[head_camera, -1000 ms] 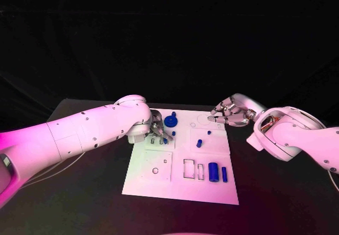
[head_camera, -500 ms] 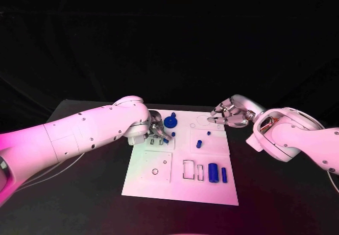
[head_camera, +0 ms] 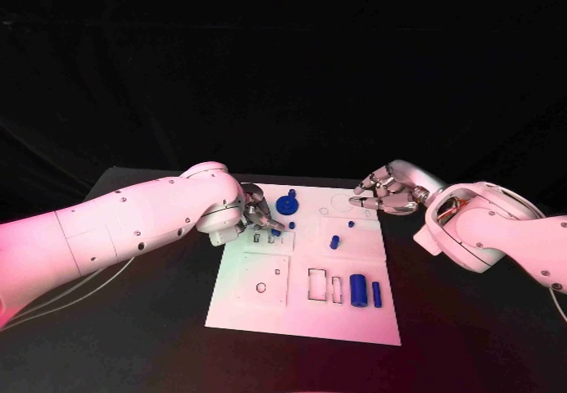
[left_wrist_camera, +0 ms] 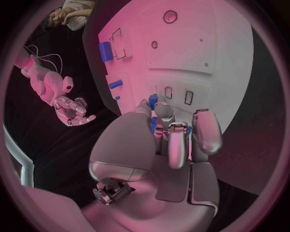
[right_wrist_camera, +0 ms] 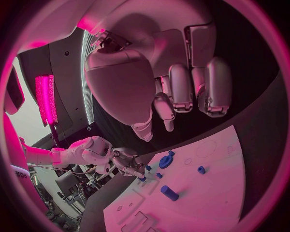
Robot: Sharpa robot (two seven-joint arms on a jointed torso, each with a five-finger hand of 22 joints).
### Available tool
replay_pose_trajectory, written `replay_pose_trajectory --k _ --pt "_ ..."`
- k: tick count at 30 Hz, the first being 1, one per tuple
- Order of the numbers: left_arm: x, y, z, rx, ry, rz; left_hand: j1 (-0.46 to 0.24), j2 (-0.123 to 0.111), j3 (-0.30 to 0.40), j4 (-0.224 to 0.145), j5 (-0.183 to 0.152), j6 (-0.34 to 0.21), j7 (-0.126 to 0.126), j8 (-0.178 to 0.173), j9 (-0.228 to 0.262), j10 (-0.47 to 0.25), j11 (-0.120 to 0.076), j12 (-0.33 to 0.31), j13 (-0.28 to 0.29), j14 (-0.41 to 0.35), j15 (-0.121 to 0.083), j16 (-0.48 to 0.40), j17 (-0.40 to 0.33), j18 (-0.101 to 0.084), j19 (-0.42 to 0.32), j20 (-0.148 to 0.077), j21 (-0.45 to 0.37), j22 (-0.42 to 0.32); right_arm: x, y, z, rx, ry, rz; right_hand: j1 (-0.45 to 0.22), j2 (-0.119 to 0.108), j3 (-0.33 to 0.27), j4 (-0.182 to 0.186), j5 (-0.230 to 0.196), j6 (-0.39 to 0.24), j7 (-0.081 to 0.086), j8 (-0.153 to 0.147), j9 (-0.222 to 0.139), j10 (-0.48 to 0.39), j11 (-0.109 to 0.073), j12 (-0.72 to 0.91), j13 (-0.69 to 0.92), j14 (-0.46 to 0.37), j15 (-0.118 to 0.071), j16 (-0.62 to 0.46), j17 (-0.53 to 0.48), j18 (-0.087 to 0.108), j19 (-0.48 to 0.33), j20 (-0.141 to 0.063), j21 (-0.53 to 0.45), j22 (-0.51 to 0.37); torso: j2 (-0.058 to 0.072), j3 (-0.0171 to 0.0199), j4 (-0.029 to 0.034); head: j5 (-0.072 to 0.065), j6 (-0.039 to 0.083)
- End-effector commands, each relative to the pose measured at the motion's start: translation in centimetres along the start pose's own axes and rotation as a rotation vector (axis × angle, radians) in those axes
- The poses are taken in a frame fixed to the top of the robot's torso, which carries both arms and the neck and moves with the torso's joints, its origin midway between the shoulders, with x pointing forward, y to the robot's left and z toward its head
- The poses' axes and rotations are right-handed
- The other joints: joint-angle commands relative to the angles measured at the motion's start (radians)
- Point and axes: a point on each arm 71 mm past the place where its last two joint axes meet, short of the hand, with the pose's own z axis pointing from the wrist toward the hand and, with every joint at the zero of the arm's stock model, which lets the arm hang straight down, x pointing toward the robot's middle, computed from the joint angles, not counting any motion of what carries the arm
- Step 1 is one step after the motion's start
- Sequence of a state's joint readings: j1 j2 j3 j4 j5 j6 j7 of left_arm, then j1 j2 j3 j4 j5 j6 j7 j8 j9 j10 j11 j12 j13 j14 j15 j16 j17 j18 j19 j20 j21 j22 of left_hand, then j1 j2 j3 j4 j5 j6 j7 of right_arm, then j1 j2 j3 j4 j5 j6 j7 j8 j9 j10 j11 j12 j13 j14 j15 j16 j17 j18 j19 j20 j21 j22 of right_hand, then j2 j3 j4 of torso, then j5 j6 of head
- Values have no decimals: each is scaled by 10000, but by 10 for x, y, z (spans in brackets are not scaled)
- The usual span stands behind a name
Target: Assemble the parts on the task board
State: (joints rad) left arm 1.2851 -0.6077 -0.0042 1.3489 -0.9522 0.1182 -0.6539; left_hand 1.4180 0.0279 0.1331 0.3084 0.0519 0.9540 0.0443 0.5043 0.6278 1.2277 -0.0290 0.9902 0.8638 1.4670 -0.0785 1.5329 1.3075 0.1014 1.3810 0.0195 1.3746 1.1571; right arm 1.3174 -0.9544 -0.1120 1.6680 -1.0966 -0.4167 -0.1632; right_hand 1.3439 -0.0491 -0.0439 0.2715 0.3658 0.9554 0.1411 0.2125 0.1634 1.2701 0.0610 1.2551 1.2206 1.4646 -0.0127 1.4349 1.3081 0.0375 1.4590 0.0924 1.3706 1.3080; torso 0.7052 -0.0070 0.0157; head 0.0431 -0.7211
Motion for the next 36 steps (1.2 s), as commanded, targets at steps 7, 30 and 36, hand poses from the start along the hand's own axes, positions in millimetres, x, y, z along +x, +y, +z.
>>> replay_pose_trajectory --k 7,30,36 --pt "5 3 -1 235 -402 -40 -345 -558 2100 -1009 9 -32 -46 77 331 101 -3 -75 -57 884 -75 5 2138 -190 -31 -23 17 35 1 -2 -1 -46 19 -47 109 -5 -52 -2 45 -70 -10 47 12 -65 -31 -31 -5 505 -34 -41 204 127 -38 -11 -30 1343 -5 -7 9 53 -62" --pt "11 12 1 -165 -143 945 -640 -989 2992 -1205 6 7 -57 87 392 153 -13 -110 -102 885 -83 1 2142 -198 -10 -21 36 91 3 -3 -1 -19 59 -36 107 -2 -62 7 82 -70 -10 56 21 -67 -30 -32 -8 506 -34 -42 207 128 -39 -10 -36 1341 14 -4 -25 125 -107" --pt "11 13 2 -243 -50 1105 -683 -1034 3187 -1272 7 23 -64 94 406 178 -21 -101 -95 886 -88 1 2145 -197 -15 -16 31 88 3 -3 -1 -22 61 -35 107 -2 -62 7 82 -70 -10 56 21 -67 -30 -32 -8 506 -34 -42 207 128 -39 -10 -36 1341 14 -8 -24 113 -123"
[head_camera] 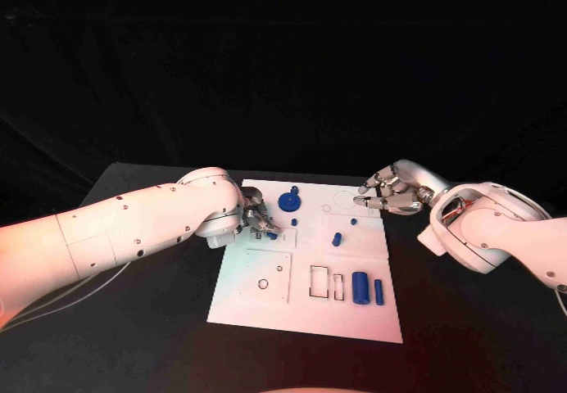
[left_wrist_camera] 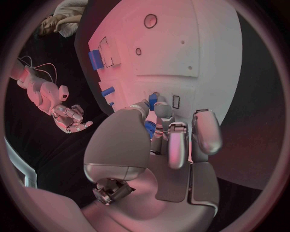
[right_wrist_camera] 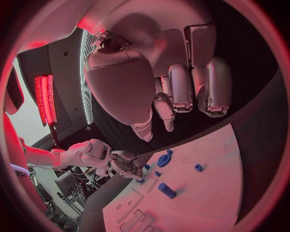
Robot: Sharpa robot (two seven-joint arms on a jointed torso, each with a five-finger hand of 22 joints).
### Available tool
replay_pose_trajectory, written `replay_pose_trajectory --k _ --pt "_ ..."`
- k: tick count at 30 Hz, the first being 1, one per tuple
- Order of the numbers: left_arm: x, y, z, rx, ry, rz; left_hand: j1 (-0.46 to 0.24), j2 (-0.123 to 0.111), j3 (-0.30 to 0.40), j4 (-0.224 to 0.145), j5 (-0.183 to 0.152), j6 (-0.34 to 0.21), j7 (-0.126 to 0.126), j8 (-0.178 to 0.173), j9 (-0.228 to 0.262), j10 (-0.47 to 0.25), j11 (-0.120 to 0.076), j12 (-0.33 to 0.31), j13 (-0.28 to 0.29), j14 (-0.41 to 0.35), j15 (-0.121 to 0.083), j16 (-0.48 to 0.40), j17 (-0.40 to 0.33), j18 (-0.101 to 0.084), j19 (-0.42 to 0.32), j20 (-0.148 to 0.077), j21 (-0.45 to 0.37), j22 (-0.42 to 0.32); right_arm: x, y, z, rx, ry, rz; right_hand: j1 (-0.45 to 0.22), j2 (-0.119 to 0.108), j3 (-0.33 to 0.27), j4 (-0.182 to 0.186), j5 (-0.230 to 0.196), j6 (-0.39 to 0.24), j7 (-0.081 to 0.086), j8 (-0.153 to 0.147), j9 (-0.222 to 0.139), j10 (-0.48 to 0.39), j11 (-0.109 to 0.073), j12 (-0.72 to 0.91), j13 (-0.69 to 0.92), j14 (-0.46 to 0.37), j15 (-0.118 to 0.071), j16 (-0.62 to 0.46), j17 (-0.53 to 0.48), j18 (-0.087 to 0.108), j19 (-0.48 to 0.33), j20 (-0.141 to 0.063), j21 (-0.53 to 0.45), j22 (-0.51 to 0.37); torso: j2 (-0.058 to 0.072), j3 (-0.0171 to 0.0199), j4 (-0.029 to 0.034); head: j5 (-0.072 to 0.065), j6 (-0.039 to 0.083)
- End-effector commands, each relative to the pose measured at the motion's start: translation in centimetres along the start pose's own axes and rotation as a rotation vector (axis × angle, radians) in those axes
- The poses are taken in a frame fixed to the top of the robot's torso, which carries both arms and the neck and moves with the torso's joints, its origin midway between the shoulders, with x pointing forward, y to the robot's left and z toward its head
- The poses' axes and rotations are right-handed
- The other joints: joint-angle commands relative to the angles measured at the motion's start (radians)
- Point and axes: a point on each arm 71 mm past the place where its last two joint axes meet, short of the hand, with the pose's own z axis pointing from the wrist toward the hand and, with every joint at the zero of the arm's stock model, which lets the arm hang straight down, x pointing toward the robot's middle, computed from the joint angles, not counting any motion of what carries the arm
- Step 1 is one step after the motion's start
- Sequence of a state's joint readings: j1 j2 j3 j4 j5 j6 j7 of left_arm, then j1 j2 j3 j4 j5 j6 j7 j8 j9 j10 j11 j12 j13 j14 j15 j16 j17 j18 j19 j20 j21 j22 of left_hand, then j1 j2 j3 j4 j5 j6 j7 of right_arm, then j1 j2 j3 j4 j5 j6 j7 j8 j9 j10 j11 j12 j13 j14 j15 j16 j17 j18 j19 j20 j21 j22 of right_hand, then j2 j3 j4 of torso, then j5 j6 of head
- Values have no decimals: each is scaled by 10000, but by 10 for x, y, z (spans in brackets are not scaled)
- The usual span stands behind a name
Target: Assemble the parts on the task board
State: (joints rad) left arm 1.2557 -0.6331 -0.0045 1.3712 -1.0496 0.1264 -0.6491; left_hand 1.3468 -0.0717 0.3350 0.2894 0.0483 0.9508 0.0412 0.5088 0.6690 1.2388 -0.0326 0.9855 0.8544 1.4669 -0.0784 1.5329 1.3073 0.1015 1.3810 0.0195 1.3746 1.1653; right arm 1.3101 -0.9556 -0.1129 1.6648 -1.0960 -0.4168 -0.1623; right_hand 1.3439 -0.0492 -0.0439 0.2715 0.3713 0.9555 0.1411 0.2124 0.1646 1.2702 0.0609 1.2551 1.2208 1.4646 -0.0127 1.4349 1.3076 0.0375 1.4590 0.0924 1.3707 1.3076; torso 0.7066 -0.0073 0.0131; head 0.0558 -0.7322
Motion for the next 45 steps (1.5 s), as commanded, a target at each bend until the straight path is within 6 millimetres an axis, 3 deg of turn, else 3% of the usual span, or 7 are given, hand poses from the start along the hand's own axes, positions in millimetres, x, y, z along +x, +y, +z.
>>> replay_pose_trajectory --k 1,30,45 --pt "1 0 0 -51 195 393 21 -46 1218 -1101 43 55 -32 50 -3 78 15 -42 14 886 -90 0 2146 -198 -17 -15 30 4 1 1 0 -94 21 -53 108 -1 -62 7 27 -70 -11 56 9 -68 -30 -32 -9 506 -34 -42 211 128 -39 -11 -37 1346 0 -2 3 -13 -12" --pt "6 -6 1 -110 295 769 -217 -175 1436 -1122 38 111 -33 90 36 179 19 84 150 888 -85 2 2151 -217 33 -10 81 111 1 1 0 -81 37 -48 110 1 -74 14 55 -73 -11 64 17 -72 -29 -35 -14 505 -33 -47 207 128 -38 -10 -39 1347 3 2 0 -28 -66" --pt "8 -10 3 -362 410 871 -957 -242 1479 -866 34 307 -85 228 128 450 -23 476 541 890 -116 1 2156 -242 104 -24 161 257 1 0 -1 -30 41 -63 125 7 -80 16 104 -76 -12 74 28 -87 -31 -47 -29 504 -34 -55 198 129 -38 -10 -45 1346 8 -1 -5 -18 -87"
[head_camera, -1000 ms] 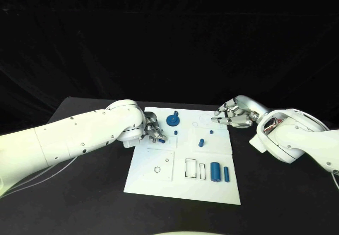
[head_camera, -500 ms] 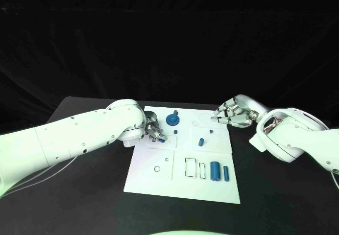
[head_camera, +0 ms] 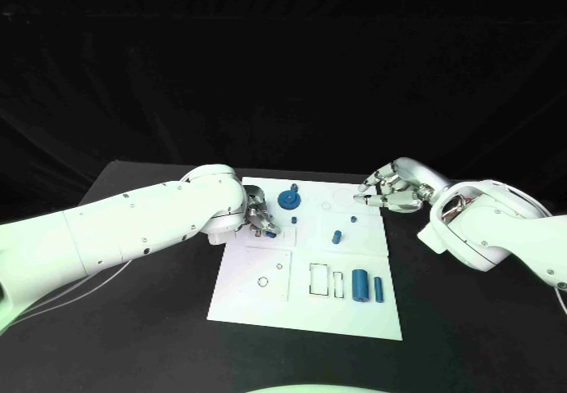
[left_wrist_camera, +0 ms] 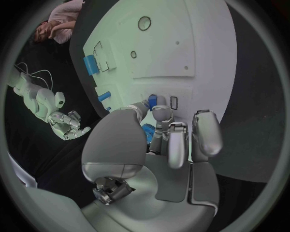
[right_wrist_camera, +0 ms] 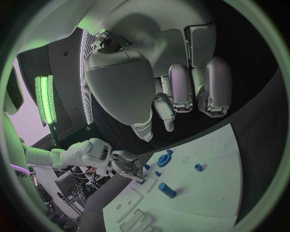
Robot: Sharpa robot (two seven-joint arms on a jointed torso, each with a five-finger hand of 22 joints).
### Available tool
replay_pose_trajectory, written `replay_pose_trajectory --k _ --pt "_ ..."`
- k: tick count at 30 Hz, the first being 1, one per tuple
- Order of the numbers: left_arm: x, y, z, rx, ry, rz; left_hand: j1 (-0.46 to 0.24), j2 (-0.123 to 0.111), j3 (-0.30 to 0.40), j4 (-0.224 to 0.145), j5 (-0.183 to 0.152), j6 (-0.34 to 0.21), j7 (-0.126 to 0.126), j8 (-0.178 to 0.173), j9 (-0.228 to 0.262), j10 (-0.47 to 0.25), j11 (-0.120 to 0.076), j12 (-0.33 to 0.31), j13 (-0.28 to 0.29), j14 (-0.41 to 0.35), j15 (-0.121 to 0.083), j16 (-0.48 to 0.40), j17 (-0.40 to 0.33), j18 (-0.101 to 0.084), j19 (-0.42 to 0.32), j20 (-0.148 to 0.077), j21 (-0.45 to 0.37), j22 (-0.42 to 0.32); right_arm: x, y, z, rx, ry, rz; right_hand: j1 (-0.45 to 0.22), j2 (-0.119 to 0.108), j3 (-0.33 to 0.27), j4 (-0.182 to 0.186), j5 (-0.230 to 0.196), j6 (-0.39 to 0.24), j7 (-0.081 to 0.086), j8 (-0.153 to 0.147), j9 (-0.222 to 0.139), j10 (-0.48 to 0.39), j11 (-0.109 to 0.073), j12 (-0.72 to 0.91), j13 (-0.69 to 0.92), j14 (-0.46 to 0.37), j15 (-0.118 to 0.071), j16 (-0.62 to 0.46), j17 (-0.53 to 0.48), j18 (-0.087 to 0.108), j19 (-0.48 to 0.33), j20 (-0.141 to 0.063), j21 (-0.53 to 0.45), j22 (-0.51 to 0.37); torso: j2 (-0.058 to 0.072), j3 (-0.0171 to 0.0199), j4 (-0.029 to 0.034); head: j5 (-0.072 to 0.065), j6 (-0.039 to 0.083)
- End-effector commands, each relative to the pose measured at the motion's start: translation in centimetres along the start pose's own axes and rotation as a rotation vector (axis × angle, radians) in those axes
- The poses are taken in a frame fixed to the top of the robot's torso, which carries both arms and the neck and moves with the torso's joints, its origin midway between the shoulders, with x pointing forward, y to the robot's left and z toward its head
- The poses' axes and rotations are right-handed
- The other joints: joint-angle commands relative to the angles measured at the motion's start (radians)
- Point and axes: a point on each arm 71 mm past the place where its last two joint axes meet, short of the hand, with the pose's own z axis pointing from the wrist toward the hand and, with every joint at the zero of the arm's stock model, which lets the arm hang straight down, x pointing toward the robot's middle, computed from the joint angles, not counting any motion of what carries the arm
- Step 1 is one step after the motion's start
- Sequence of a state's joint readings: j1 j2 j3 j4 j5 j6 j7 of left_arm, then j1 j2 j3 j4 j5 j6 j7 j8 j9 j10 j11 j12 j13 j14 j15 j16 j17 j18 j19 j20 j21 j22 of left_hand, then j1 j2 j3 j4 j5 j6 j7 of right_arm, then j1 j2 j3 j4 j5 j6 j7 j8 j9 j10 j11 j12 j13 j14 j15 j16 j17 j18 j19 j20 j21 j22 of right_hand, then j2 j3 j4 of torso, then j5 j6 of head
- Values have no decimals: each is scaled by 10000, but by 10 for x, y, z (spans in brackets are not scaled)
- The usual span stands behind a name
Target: Assemble the parts on the task board
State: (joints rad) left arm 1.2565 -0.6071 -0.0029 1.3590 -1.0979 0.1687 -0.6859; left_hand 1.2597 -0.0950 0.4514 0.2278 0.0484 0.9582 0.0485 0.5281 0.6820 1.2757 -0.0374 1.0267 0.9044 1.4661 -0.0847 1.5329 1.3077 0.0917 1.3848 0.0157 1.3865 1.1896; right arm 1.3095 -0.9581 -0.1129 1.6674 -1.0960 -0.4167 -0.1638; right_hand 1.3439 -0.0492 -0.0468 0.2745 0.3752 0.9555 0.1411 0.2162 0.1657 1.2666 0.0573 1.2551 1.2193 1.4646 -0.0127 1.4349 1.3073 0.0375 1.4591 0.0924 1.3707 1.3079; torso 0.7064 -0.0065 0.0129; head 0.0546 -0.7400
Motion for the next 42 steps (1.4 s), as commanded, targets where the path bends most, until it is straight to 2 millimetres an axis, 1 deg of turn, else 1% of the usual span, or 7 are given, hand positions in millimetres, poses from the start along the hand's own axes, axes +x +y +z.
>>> replay_pose_trajectory --k 1,4,15,21,24,27,42 --pt "6 -3 1 -53 350 194 -119 -12 308 -238 33 239 -162 42 2 90 22 81 57 898 -55 1 2153 -144 66 13 43 15 1 1 0 -45 35 -68 125 7 -51 -14 64 -76 -12 36 16 -52 5 -47 -15 504 -34 -55 201 129 -39 -10 -45 1342 10 -8 -3 -6 -9" --pt "6 -3 1 -86 342 209 -236 -25 280 -196 33 260 -171 65 20 112 15 121 94 898 -62 1 2153 -144 67 9 45 19 1 1 -1 -40 37 -69 132 9 -54 -14 85 -77 -12 40 21 -50 4 -45 -12 504 -34 -55 204 130 -39 -10 -49 1340 3 1 -3 -10 -22" --pt "6 -6 2 -106 379 283 -513 42 234 -67 33 294 -182 103 50 170 5 235 211 898 -72 0 2155 -142 62 0 42 15 1 1 -1 -36 55 -71 138 12 -56 -12 109 -79 -12 44 25 -51 3 -45 -13 503 -35 -59 200 131 -41 -10 -55 1338 5 -6 -2 -37 -30" --pt "6 -7 3 -138 388 281 -729 -23 109 9 29 340 -189 142 77 211 -1 304 275 900 -77 3 2160 -148 79 -5 60 49 1 1 -1 -50 71 -73 139 11 -59 -11 118 -80 -12 45 27 -55 4 -49 -17 502 -35 -62 195 132 -45 -10 -62 1334 7 -3 4 -60 -28" --pt "6 -6 4 -187 373 243 -1350 -117 -372 369 22 417 -164 191 105 244 27 367 322 900 -57 0 2158 -153 88 0 70 70 1 1 -1 -75 138 -82 124 -9 -84 1 135 -82 -13 52 34 -64 6 -57 -27 497 -34 -76 175 139 -59 -10 -91 1318 4 -4 5 -62 -42" --pt "6 -6 4 -221 358 218 -1604 -129 -709 508 25 439 -166 210 122 251 22 400 348 901 -59 1 2161 -156 99 2 80 92 2 1 -1 -80 157 -84 124 -9 -84 1 135 -82 -13 52 34 -64 6 -57 -27 497 -34 -76 175 139 -59 -10 -91 1318 4 -4 5 -69 -40" --pt "4 -3 5 -304 312 65 -2010 -12 -2013 602 26 429 -186 212 149 210 7 430 368 902 -74 -1 2165 -156 101 -12 80 109 2 0 -1 -25 250 -104 64 -33 -147 48 162 -100 -9 63 50 -100 10 -88 -64 487 -31 -105 139 150 -83 -9 -143 1291 2 -3 4 -70 -17"
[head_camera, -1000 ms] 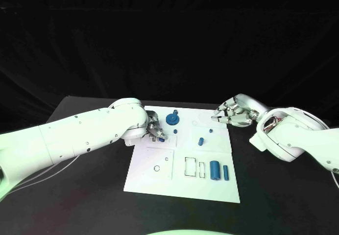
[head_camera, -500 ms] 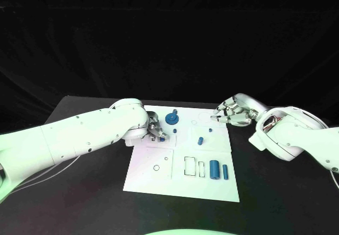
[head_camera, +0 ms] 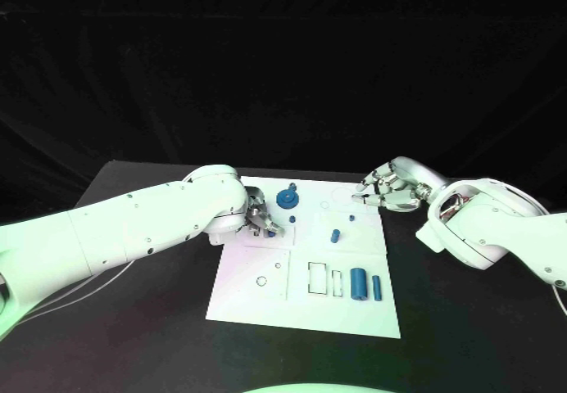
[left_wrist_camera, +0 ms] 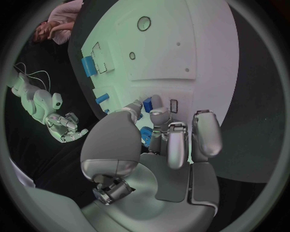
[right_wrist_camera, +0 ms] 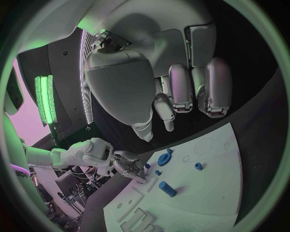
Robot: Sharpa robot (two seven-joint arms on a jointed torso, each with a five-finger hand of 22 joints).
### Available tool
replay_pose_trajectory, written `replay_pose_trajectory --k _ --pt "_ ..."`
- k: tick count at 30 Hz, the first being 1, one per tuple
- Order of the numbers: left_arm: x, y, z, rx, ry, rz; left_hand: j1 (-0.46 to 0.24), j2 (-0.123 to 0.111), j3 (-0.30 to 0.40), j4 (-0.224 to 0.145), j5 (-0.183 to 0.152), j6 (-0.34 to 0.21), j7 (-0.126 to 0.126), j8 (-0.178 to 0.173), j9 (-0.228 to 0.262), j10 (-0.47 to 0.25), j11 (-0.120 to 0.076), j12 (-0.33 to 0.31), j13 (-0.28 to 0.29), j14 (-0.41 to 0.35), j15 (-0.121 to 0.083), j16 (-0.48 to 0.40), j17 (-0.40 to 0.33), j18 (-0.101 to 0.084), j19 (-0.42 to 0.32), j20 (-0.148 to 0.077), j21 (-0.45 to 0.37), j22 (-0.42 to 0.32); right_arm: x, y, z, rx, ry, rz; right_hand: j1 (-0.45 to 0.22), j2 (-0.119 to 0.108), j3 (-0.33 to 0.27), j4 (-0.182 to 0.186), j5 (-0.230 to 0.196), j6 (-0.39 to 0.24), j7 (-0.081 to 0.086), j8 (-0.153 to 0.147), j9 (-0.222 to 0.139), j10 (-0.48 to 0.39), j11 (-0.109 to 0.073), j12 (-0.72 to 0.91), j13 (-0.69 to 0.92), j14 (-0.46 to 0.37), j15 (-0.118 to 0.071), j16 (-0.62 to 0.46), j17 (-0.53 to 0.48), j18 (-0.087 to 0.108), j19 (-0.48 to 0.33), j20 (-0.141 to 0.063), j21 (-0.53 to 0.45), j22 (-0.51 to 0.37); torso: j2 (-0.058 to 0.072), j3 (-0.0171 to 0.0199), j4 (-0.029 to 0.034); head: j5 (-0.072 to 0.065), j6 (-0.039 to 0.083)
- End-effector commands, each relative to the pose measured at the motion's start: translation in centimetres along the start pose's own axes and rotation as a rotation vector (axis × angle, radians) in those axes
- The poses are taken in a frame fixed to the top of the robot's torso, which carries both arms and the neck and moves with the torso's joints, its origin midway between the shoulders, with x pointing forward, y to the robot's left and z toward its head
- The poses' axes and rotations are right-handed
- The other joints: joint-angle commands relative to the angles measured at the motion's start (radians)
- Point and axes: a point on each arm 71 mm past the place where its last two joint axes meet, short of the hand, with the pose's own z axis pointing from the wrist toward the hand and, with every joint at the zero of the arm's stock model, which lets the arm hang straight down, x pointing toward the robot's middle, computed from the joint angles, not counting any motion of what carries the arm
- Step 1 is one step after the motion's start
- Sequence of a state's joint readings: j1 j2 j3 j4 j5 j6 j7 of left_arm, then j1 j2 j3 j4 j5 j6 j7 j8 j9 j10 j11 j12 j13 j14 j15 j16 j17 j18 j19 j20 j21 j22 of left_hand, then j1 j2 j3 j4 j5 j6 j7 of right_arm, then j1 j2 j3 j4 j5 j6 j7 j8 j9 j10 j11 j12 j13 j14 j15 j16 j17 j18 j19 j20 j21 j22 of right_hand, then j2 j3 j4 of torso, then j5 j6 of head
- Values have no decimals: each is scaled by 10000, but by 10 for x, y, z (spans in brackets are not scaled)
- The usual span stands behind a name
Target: Assemble the parts on the task board
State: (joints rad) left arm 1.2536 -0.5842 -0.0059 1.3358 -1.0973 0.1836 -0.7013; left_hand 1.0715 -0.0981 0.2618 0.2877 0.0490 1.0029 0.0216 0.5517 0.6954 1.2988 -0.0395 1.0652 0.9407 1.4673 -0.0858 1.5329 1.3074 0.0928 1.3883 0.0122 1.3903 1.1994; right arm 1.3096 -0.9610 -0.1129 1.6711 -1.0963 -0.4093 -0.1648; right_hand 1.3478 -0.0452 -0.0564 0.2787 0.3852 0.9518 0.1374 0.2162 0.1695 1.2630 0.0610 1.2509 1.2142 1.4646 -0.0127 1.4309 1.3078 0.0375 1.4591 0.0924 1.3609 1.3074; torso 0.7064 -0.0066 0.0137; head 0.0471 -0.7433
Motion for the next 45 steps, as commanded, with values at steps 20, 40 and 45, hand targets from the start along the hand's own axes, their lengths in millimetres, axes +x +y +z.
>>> replay_pose_trajectory --k 20,40,45 --pt "-4 5 -11 127 35 -166 -154 59 -628 -16 20 -17 71 -18 25 -7 18 91 52 890 -72 -3 2169 -163 60 18 33 3 1 -1 0 -60 154 -104 -12 -104 -105 29 70 -74 26 73 25 -79 -25 -58 -28 484 -31 -76 126 158 -101 -7 -86 1276 -3 -2 0 31 3" --pt "-62 19 -29 125 -1557 -730 617 67 -1250 -39 21 -483 261 -291 -104 -705 175 -829 -989 880 47 -32 2141 -25 -319 82 -393 -718 0 -1 0 -42 107 -105 -22 -110 -121 35 75 -77 26 77 30 -68 -26 -46 -17 485 -30 -74 133 155 -94 -7 -75 1283 6 -5 3 96 98" --pt "-72 22 -27 28 -2007 -770 741 87 -1515 8 22 -755 429 -681 -443 -798 313 -964 -1160 880 163 -33 2142 -27 -315 167 -423 -734 0 -1 0 -46 101 -104 -22 -110 -121 35 75 -77 26 77 30 -68 -26 -46 -17 485 -30 -74 133 155 -94 -7 -75 1283 7 -4 4 112 113"
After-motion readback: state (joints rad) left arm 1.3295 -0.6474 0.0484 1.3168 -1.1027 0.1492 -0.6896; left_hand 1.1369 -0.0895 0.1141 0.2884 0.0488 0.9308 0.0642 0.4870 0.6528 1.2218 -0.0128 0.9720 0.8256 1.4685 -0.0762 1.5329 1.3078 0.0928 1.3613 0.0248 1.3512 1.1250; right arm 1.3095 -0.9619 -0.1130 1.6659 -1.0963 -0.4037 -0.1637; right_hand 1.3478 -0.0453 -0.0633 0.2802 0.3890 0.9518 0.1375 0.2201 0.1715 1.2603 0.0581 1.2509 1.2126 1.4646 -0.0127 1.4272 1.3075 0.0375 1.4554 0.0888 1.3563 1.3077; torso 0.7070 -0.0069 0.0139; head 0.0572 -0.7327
